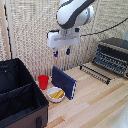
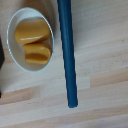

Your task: Gently maneuver your gripper in the book's direction. Confidently hold the book by angling your gripper properly. Relocate the book to the caddy. Pinpoint the back pocket of the caddy and set the book down inside it.

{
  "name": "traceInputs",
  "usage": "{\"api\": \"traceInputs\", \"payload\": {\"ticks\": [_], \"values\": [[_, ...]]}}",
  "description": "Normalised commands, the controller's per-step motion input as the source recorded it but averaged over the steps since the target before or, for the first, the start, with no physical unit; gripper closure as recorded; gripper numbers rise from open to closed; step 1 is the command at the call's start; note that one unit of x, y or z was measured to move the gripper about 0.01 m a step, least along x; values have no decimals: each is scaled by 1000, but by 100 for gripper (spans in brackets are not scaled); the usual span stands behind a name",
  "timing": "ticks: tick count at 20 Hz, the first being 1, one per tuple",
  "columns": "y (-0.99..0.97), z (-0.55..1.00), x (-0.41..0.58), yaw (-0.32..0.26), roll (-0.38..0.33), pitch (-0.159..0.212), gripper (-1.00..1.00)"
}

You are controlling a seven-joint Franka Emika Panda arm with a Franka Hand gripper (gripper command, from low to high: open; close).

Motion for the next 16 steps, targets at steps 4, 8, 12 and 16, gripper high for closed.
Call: {"api": "traceInputs", "payload": {"ticks": [4,8,12,16], "values": [[-31,-556,-181,135,0,-3,-100],[-41,-584,-3,171,0,0,-100],[-33,-505,6,178,0,0,-100],[-24,-440,25,163,0,17,-100]]}}
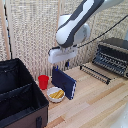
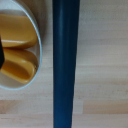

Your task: Gently maneuver your gripper in the book's direction. Confidently hold the book by angling your gripper properly. Relocate the book to the caddy. Pinpoint the back pocket of the caddy and set the book down inside it.

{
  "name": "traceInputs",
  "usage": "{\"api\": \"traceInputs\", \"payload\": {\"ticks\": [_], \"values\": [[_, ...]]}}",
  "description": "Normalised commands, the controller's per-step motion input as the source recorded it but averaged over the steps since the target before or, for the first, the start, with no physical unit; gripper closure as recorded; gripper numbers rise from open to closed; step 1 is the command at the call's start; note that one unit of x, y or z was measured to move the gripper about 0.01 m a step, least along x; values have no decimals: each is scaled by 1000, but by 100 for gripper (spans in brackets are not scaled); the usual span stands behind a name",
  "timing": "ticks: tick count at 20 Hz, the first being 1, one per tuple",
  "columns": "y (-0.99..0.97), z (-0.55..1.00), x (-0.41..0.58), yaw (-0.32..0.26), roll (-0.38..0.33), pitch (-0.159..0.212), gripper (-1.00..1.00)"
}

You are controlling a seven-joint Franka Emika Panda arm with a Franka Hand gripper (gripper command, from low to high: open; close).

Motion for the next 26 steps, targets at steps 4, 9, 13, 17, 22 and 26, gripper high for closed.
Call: {"api": "traceInputs", "payload": {"ticks": [4,9,13,17,22,26], "values": [[-9,-410,0,110,-9,6,-100],[-19,-338,2,-44,0,34,100],[-16,-165,26,-139,3,13,100],[-19,-59,21,-93,1,26,100],[31,-142,94,0,-6,30,100],[137,-138,98,0,-39,9,100]]}}
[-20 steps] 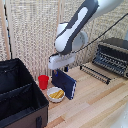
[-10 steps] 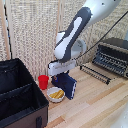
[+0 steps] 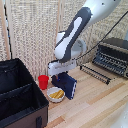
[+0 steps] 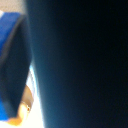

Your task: Gently maneuver your gripper in the book's direction. Confidently hold the book by angling your gripper properly. Relocate the book to the caddy. Pinpoint the back pocket of the caddy and set the book down inside it.

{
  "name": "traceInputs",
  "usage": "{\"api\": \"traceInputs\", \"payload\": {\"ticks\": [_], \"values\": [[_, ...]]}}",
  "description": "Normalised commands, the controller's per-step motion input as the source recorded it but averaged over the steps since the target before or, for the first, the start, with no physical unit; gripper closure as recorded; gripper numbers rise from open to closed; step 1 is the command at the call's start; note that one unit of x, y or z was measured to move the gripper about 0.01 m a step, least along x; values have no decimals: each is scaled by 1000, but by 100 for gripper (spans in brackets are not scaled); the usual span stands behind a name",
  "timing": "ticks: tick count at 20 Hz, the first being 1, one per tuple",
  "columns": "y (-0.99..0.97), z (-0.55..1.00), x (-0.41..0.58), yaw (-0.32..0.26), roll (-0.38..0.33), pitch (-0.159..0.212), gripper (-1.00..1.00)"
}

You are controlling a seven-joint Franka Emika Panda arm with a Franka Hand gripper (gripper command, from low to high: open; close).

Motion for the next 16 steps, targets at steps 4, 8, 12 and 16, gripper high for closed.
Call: {"api": "traceInputs", "payload": {"ticks": [4,8,12,16], "values": [[332,-30,10,-40,-81,0,100],[354,161,60,-78,-123,18,100],[21,755,304,-5,-91,70,100],[-70,940,398,32,-81,20,100]]}}
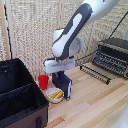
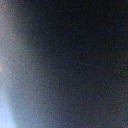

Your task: Gently maneuver your gripper in the book's direction. Confidently hold the book by angling your gripper properly. Relocate the book to the caddy. Pinpoint the back pocket of the caddy and set the book down inside it.

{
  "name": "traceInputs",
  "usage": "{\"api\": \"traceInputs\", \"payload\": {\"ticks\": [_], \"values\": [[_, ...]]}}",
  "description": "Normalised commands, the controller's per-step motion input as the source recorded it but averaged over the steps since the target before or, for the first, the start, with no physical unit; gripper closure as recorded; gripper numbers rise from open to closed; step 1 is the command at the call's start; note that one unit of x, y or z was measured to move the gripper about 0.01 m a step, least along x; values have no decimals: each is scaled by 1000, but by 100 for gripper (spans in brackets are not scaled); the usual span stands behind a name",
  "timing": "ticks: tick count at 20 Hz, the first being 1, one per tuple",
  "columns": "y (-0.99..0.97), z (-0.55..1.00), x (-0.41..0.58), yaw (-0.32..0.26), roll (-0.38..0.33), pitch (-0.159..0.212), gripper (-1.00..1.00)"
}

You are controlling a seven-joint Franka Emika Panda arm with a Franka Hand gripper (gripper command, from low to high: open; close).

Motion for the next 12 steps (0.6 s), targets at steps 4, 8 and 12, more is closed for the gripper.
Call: {"api": "traceInputs", "payload": {"ticks": [4,8,12], "values": [[-146,897,344,96,-58,0,100],[-74,1000,487,50,-8,31,100],[103,1000,574,-49,-53,50,100]]}}
